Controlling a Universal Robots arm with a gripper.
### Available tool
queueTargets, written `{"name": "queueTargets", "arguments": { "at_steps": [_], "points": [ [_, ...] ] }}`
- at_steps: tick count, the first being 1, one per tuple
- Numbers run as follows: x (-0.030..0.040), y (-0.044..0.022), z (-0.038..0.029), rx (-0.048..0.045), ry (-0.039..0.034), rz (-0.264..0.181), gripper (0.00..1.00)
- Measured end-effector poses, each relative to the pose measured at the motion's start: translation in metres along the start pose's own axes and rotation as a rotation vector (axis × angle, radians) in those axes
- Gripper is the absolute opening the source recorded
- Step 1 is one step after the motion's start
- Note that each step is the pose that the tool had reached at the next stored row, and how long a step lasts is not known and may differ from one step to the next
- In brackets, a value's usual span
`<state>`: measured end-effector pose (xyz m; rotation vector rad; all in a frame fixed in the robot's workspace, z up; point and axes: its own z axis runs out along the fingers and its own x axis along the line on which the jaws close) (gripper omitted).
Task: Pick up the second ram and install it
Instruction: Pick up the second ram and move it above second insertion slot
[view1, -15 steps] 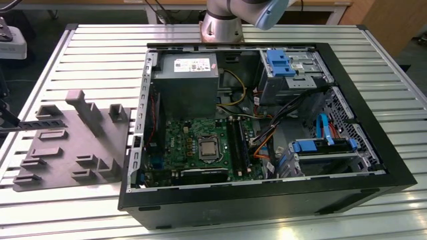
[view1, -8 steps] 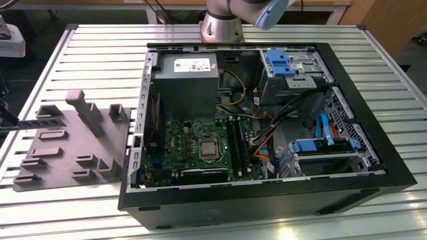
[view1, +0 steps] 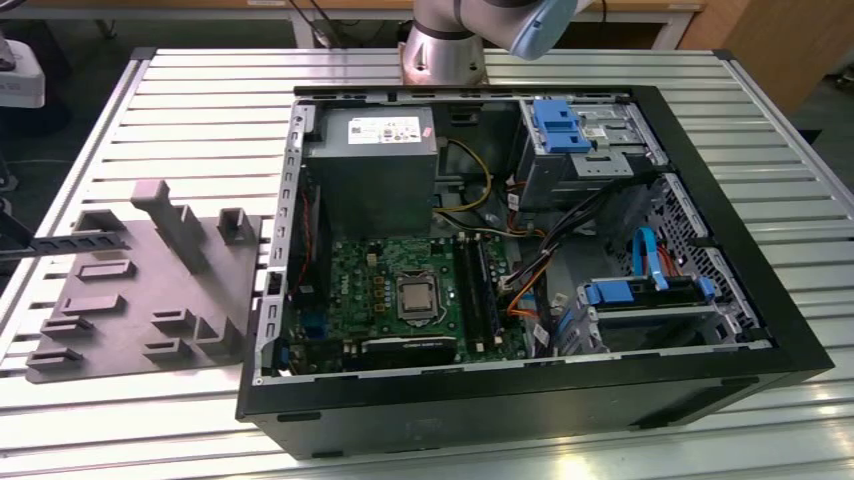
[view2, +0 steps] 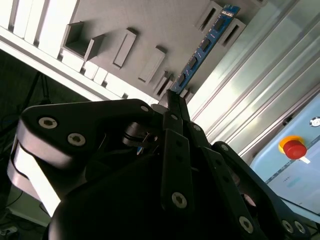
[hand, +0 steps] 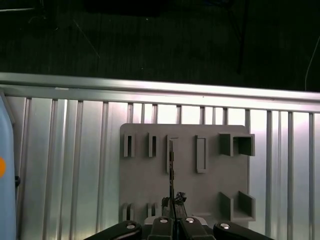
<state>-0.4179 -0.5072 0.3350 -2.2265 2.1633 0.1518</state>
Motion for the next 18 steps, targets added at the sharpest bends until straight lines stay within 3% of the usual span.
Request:
{"name": "queueTargets", "arguments": {
  "at_steps": [18],
  "points": [
    [-0.0008, 0.0004, -0.0085, 0.0, -0.0027, 0.0, 0.12]
  ]
}}
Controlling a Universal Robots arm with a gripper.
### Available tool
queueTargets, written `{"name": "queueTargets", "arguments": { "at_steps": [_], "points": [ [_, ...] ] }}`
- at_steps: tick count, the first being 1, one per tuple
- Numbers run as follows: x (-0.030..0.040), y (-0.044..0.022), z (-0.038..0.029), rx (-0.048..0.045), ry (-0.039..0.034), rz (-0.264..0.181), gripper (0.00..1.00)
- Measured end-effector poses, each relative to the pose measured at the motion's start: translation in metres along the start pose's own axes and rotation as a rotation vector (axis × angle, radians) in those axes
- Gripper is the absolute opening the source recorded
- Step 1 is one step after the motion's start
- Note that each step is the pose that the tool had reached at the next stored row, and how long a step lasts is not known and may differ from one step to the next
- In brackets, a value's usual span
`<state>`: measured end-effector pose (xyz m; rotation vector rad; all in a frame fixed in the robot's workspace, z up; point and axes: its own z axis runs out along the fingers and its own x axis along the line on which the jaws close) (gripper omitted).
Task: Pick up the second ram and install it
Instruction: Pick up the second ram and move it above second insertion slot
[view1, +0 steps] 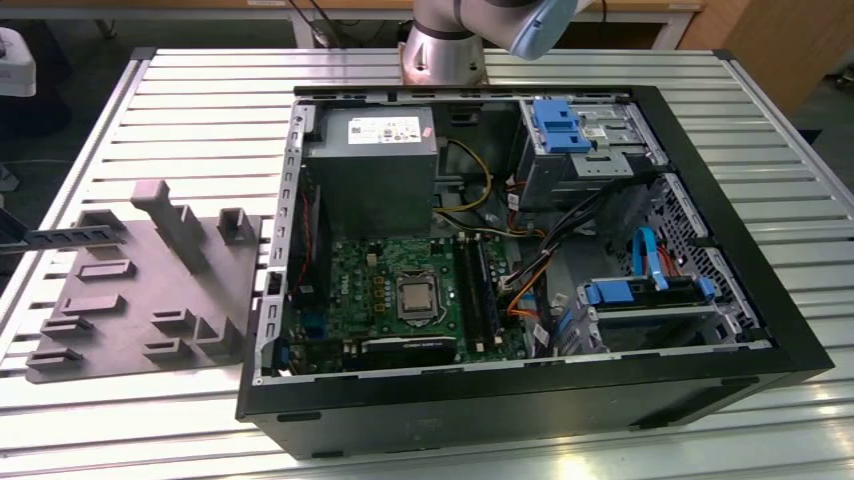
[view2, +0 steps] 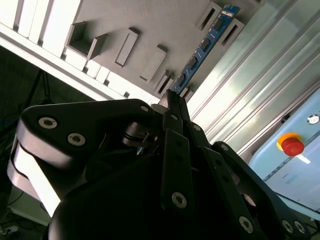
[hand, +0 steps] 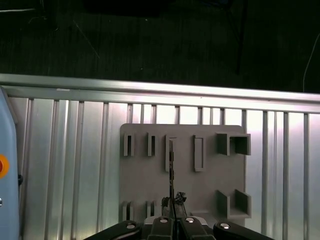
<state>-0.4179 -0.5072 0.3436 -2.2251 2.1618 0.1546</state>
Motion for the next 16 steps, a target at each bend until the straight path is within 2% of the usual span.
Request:
{"name": "queueTargets", "arguments": {
  "at_steps": [16],
  "points": [
    [-0.0009, 0.0004, -0.0097, 0.0001, -0.0041, 0.0, 0.12]
  ]
}}
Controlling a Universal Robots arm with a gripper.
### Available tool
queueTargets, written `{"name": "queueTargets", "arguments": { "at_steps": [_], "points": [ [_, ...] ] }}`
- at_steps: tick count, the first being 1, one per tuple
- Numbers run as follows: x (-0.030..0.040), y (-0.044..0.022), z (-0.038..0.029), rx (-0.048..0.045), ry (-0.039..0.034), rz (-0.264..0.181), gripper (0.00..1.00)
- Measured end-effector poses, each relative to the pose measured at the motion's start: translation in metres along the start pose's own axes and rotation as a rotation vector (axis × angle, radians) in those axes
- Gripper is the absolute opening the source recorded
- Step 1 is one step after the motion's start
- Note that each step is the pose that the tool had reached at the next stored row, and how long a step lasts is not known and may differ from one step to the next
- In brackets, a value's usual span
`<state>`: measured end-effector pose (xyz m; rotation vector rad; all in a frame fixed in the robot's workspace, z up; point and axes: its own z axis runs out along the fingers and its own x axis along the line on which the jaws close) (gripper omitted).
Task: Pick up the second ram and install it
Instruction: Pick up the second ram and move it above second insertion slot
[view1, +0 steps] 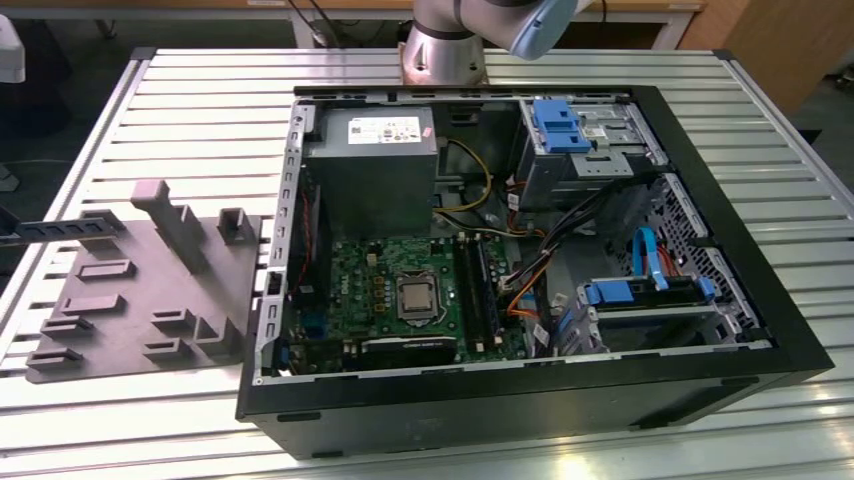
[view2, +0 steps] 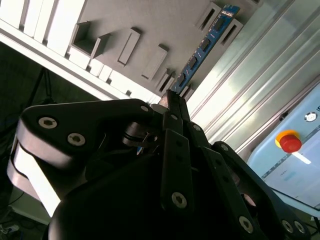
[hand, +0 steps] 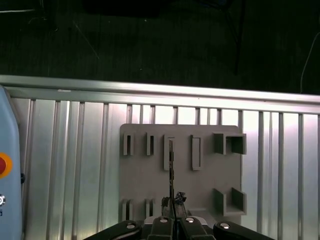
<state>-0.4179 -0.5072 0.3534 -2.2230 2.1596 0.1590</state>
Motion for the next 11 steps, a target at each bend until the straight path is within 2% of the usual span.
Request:
{"name": "queueTargets", "arguments": {
  "at_steps": [11],
  "points": [
    [-0.0007, 0.0003, -0.0071, 0.0001, -0.0027, 0.0, 0.12]
  ]
}}
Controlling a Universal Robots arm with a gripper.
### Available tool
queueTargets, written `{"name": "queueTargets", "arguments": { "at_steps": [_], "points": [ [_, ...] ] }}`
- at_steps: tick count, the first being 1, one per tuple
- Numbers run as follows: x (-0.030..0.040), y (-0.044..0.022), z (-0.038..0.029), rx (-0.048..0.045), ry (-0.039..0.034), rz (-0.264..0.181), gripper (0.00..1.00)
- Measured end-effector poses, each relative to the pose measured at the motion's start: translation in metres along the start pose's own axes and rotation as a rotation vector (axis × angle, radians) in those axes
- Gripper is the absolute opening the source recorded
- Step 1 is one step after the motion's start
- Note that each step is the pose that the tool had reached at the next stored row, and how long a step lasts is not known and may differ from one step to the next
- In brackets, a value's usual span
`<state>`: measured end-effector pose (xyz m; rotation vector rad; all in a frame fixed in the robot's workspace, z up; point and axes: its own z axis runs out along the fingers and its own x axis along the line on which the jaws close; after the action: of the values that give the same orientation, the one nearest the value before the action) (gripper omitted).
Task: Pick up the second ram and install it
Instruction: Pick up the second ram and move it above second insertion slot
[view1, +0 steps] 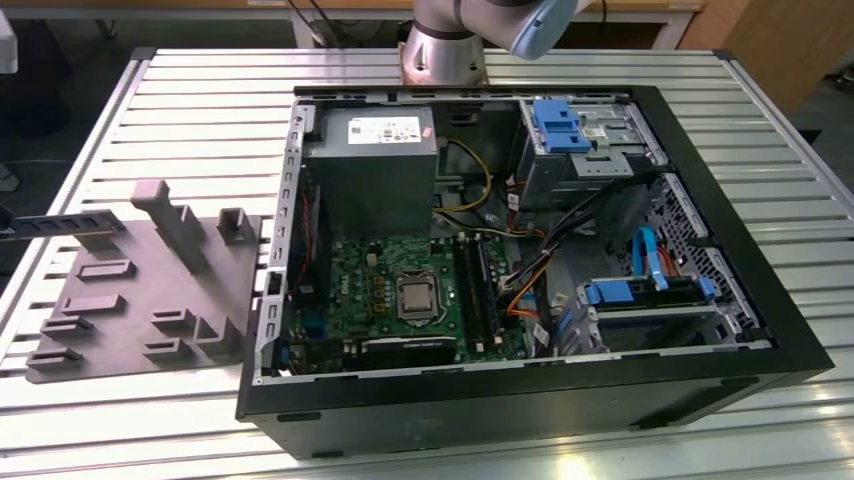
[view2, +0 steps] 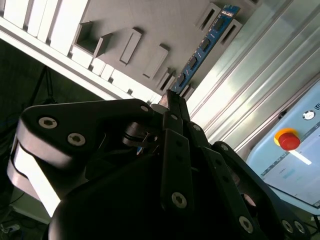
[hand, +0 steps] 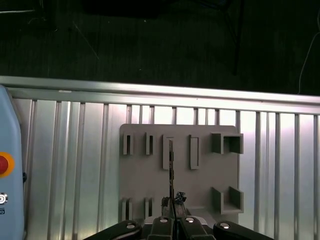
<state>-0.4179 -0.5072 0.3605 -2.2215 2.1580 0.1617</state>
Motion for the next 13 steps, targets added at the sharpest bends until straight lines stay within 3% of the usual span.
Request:
{"name": "queueTargets", "arguments": {
  "at_steps": [13],
  "points": [
    [-0.0008, 0.0003, -0.0077, 0.0001, -0.0024, 0.0, 0.12]
  ]
}}
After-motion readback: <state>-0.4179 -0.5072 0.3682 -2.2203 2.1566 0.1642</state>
